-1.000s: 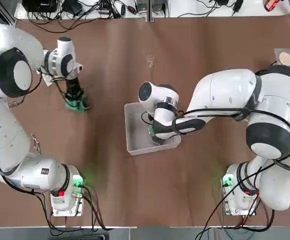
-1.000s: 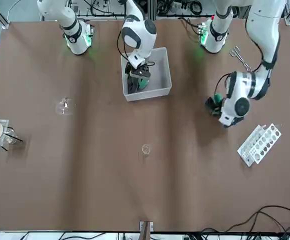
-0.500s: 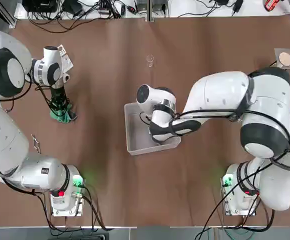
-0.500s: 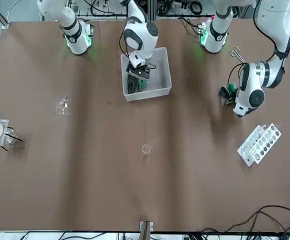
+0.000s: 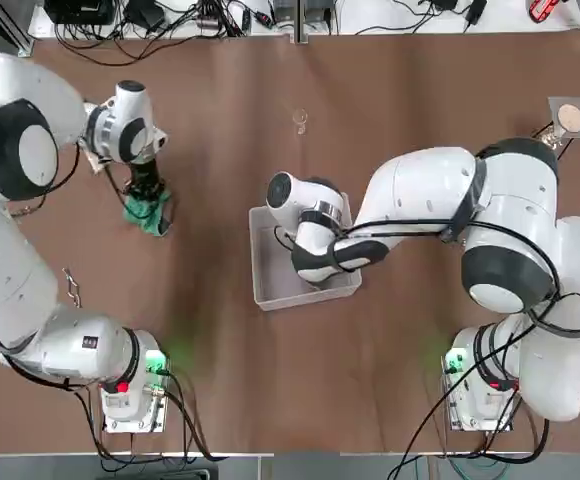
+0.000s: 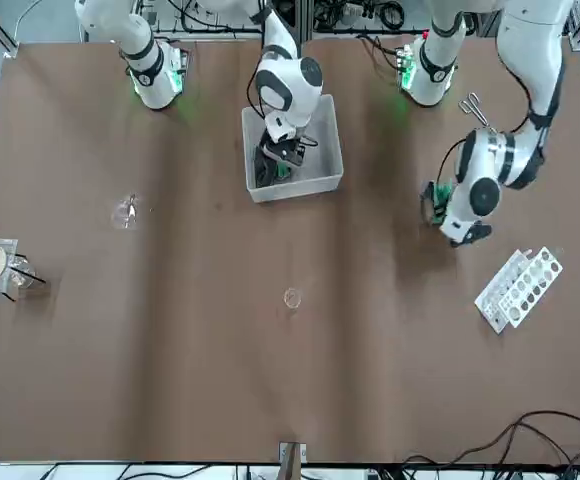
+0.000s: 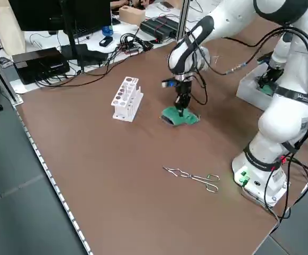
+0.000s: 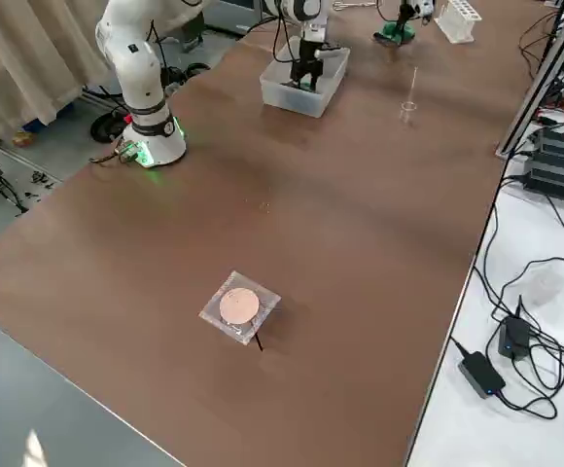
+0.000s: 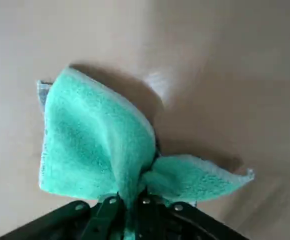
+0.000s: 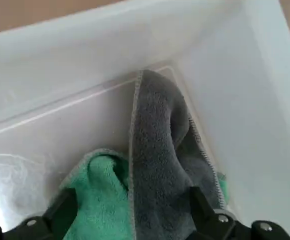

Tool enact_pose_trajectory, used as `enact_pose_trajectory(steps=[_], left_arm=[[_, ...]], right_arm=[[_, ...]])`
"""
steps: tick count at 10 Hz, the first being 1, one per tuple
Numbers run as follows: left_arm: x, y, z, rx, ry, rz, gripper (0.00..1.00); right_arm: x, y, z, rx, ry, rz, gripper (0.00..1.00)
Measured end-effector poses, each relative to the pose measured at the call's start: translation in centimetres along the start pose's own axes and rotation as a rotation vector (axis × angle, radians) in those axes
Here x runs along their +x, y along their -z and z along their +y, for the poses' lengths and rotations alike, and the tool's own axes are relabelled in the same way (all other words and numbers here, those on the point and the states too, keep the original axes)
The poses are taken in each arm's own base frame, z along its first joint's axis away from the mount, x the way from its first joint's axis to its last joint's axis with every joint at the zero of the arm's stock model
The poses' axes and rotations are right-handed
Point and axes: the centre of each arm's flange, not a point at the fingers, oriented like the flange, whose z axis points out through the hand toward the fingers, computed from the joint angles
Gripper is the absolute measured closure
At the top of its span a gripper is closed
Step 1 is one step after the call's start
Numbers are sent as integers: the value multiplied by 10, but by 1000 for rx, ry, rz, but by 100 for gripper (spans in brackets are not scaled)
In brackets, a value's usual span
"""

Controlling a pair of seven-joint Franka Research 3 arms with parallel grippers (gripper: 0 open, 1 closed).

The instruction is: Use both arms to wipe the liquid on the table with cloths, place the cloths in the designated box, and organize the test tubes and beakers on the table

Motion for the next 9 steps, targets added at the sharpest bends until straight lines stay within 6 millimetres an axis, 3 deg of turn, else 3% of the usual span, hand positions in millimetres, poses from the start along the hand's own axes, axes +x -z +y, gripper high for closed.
enact_pose_trajectory(steps=[3,4,5,7,9], left_arm=[[27,63,130,-154,17,117,93],[30,81,161,-194,25,142,93],[32,85,173,-204,23,145,93],[34,66,160,-166,35,96,93],[38,50,129,-92,61,28,93]], right_arm=[[0,-6,2,-23,-34,-2,0],[0,-10,3,-30,-42,-3,1],[0,-12,4,-35,-46,-3,3],[6,-13,5,-37,-58,-3,15],[15,-15,7,-41,-72,-7,48]])
